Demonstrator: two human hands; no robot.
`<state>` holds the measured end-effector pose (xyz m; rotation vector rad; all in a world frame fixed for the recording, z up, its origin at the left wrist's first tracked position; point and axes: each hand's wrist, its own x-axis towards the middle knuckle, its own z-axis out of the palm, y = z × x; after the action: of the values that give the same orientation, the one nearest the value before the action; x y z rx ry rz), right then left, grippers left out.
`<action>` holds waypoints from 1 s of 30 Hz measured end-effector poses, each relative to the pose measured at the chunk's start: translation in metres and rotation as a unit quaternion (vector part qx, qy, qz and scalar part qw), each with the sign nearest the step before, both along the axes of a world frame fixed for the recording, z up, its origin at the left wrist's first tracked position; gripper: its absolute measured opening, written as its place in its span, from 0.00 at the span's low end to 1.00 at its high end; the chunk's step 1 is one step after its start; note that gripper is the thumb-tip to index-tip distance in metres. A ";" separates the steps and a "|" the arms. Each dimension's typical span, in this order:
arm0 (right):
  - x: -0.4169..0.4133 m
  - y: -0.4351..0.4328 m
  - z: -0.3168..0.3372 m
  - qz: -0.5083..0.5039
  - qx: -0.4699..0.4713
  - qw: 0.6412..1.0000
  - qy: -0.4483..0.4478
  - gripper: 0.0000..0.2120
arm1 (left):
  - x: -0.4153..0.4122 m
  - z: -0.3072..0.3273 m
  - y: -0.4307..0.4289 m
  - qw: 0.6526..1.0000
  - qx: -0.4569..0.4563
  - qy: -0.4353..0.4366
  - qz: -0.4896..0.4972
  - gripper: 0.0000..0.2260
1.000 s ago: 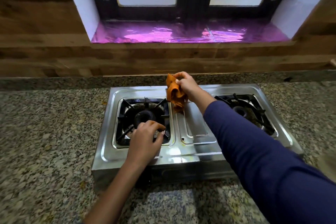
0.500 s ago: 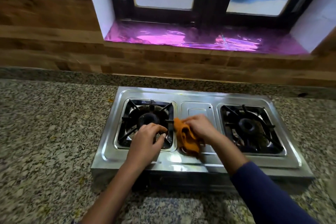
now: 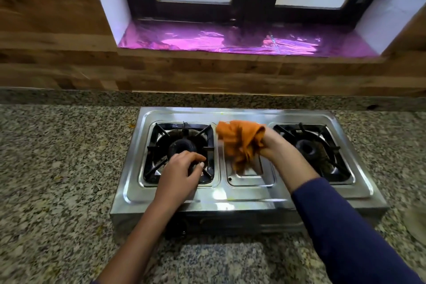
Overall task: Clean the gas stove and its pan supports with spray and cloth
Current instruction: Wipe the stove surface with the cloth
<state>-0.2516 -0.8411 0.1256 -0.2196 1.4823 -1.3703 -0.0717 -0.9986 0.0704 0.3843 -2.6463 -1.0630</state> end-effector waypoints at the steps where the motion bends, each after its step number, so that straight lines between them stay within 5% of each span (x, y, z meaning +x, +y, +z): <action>1: -0.013 -0.018 -0.001 -0.029 -0.026 0.999 0.019 0.15 | 0.000 0.000 0.000 1.000 -0.001 0.000 -0.001 0.06; 7: -0.071 -0.074 -0.040 -0.246 -0.036 0.964 0.092 0.08 | 0.000 0.001 -0.002 1.000 -0.005 -0.003 -0.013 0.06; 12: -0.073 -0.084 -0.046 -0.150 0.124 0.877 0.439 0.11 | 0.001 0.001 -0.003 1.000 0.003 -0.004 -0.010 0.06; 23: 0.068 0.013 -0.042 -0.101 0.121 0.952 0.264 0.11 | -0.003 -0.002 0.000 1.000 0.000 0.003 0.003 0.06; 30: 0.107 0.082 -0.021 0.107 0.084 0.966 0.218 0.11 | -0.002 -0.001 0.006 1.000 -0.019 0.006 0.013 0.05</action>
<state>-0.1443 -0.7588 0.1044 -0.5849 1.8663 -1.0554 -0.0738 -0.9930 0.0697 0.4012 -2.6412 -1.0017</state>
